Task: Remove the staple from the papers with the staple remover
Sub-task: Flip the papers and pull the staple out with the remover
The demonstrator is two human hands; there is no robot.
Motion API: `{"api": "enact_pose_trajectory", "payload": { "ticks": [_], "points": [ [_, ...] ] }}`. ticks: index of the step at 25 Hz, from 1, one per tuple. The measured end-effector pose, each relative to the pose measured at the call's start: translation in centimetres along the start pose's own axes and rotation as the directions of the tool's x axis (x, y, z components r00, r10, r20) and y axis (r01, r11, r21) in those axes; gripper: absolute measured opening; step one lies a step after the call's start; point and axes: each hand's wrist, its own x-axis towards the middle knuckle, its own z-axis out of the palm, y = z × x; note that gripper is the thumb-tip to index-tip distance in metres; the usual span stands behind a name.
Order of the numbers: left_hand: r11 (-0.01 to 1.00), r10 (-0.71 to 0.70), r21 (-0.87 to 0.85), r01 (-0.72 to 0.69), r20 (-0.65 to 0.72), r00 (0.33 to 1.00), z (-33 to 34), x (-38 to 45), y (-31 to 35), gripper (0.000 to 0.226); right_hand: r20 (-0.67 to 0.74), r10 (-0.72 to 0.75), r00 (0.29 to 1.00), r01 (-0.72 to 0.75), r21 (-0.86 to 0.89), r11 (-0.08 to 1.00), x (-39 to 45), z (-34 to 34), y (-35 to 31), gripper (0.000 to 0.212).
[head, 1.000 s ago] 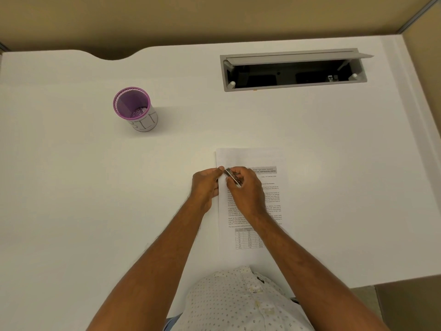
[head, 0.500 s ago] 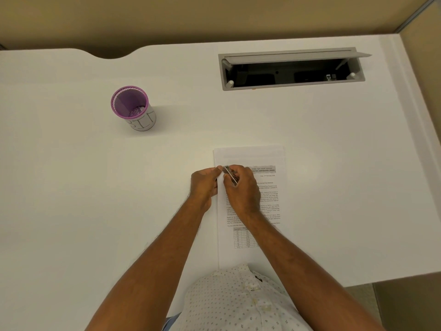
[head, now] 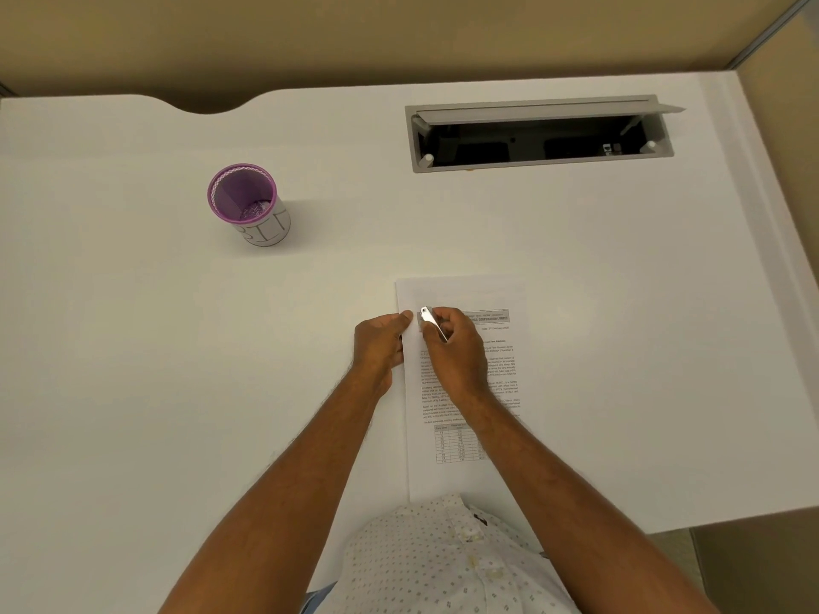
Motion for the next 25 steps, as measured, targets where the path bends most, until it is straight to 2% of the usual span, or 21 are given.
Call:
{"api": "enact_pose_trajectory", "payload": {
  "ticks": [3, 9, 13, 20, 25],
  "points": [
    [1.000, 0.005, 0.006, -0.005, -0.010, 1.000, 0.1, 0.0, 0.0, 0.011, 0.010, 0.003, 1.000, -0.004, 0.091, 0.996, -0.2, -0.5, 0.3, 0.024],
    [1.000, 0.009, -0.006, -0.009, -0.001, 1.000, 0.1, 0.0, 0.0, 0.024, 0.072, -0.046, 0.996, 0.046, 0.006, 0.999, -0.8, -0.7, 0.5, 0.024],
    [1.000, 0.004, -0.018, -0.004, 0.010, 1.000, -0.1, 0.2, 0.0, 0.025, 0.023, -0.063, 0.998, 0.064, -0.038, 0.997, -0.5, -0.3, 0.0, 0.020],
    [1.000, 0.002, -0.017, -0.002, 0.007, 1.000, 0.0, 0.2, -0.1, 0.027, -0.042, -0.048, 0.998, 0.044, -0.100, 0.994, 0.0, 0.2, -0.3, 0.025],
    [1.000, 0.007, -0.006, -0.007, 0.019, 1.000, 0.0, 0.2, -0.1, 0.021, -0.039, -0.012, 0.999, 0.008, -0.105, 0.994, 0.2, 0.0, -0.4, 0.027]
  ]
}}
